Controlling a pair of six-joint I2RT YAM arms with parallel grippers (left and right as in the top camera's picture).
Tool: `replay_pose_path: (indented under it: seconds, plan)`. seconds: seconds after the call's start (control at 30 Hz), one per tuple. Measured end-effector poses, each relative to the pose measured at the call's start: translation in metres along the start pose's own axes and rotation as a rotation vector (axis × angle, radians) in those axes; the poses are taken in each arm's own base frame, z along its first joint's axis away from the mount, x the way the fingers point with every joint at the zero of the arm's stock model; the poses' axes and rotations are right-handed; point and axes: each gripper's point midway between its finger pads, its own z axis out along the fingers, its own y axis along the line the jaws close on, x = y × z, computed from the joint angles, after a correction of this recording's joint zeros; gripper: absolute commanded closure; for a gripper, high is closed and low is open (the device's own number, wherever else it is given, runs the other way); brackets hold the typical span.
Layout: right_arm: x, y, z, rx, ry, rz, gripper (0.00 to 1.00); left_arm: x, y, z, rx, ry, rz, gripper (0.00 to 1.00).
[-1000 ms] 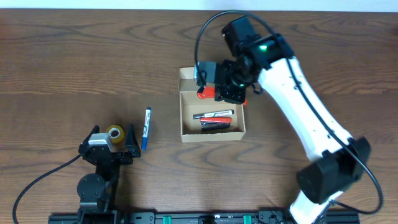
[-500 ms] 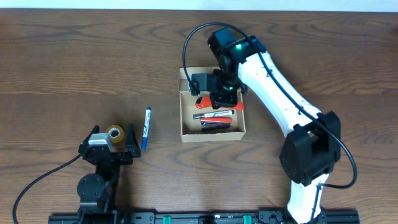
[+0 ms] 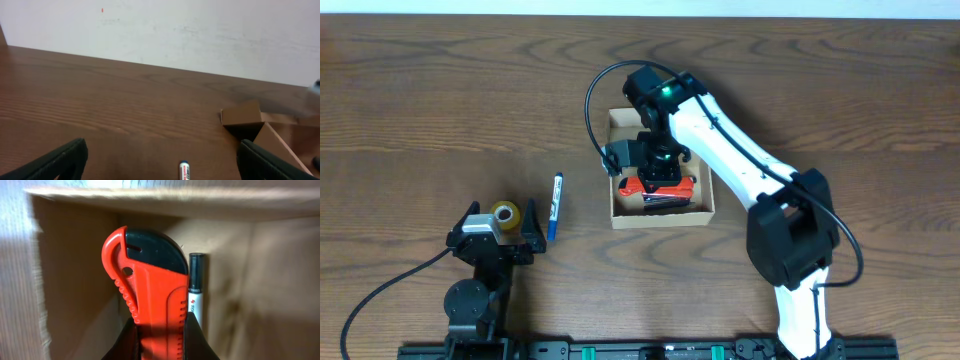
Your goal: Pack container
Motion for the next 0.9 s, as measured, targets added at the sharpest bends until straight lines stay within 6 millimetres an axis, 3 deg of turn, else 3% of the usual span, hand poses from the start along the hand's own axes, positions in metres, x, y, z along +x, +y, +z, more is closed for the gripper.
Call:
replay_pose_path:
  seconds: [0.27, 0.37, 0.57, 0.7, 0.8, 0.9]
  plan:
    - [0.005, -0.005, 0.022, -0.036, 0.021, 0.011, 0.98, 0.000, 0.000, 0.000, 0.000, 0.000, 0.000, 0.05]
    - [0.004, -0.008, 0.022, -0.026, 0.015, 0.015, 0.83, 0.000, 0.000, 0.000, 0.000, 0.000, 0.000, 0.05]
    - [0.008, -0.014, 0.021, -0.014, 0.008, 0.032, 0.75, 0.000, 0.000, 0.000, 0.000, 0.000, 0.000, 0.05]
    - [0.011, -0.016, 0.020, -0.013, 0.006, 0.042, 0.76, 0.000, 0.000, 0.000, 0.000, 0.000, 0.000, 0.05]
    - [0.013, -0.017, 0.019, -0.011, 0.005, 0.048, 0.84, 0.000, 0.000, 0.000, 0.000, 0.000, 0.000, 0.05]
    - [0.017, -0.020, 0.018, -0.008, 0.003, 0.074, 0.81, 0.000, 0.000, 0.000, 0.000, 0.000, 0.000, 0.05]
